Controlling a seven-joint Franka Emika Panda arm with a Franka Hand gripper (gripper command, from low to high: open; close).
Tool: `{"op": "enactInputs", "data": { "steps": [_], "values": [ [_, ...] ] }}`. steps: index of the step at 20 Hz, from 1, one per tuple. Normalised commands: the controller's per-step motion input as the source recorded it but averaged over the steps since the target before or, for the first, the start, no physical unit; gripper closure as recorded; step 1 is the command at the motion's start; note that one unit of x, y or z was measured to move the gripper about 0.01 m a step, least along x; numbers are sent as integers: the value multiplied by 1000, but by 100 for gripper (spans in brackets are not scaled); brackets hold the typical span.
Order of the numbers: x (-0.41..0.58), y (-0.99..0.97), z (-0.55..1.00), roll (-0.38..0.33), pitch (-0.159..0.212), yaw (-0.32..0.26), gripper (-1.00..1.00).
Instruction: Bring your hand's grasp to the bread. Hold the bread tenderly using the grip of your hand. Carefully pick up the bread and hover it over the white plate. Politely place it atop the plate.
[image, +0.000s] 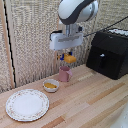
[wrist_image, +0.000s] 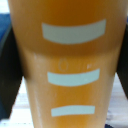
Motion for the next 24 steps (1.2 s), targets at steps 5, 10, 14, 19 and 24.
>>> {"op": "enactInputs", "data": {
  "steps": [5,10,14,19,24],
  "values": [
    [235,941,7,-1,-4,-27,100],
    [288,950,-93,-19,0,-9,100],
    [383,935,-166,-18,2,-1,100],
    [465,851,-234,-41,39,1,100],
    [603,579,-386,-92,42,-2,100]
  ]
}}
